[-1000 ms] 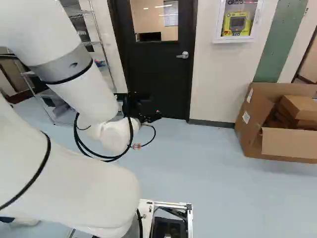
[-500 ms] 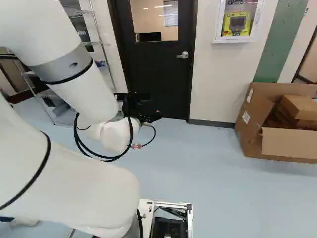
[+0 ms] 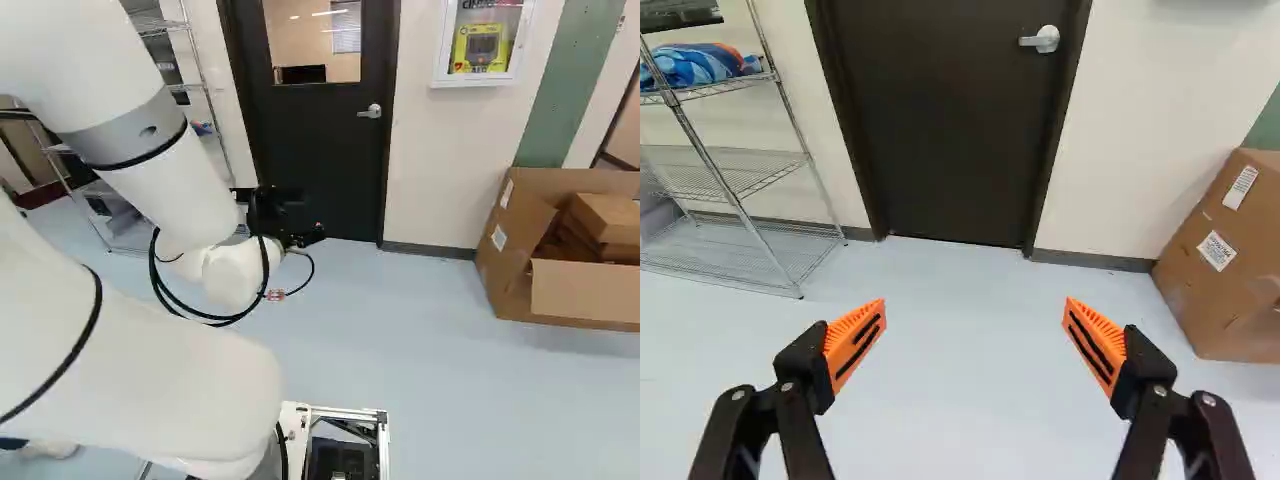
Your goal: Open the door and move inside
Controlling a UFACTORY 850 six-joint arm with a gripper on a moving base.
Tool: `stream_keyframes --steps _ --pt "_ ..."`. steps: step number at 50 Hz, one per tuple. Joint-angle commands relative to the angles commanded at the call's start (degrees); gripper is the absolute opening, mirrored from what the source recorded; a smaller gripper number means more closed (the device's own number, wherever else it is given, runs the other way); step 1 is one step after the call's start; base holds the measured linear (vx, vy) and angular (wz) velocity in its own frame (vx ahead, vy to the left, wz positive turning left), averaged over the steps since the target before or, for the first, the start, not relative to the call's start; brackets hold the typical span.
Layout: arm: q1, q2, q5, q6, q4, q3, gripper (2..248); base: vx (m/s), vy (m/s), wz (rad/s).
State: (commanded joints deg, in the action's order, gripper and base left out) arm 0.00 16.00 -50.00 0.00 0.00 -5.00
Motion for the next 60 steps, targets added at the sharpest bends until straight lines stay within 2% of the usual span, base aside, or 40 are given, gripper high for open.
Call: stream_keyframes --steps 29,60 --pt "0.00 0.00 0.00 0.00 0.00 0.00 247 0.113 0.005 -0.016" --pt "0.00 0.00 0.00 0.00 0.00 0.00 247 0.152 0.098 -0.028"
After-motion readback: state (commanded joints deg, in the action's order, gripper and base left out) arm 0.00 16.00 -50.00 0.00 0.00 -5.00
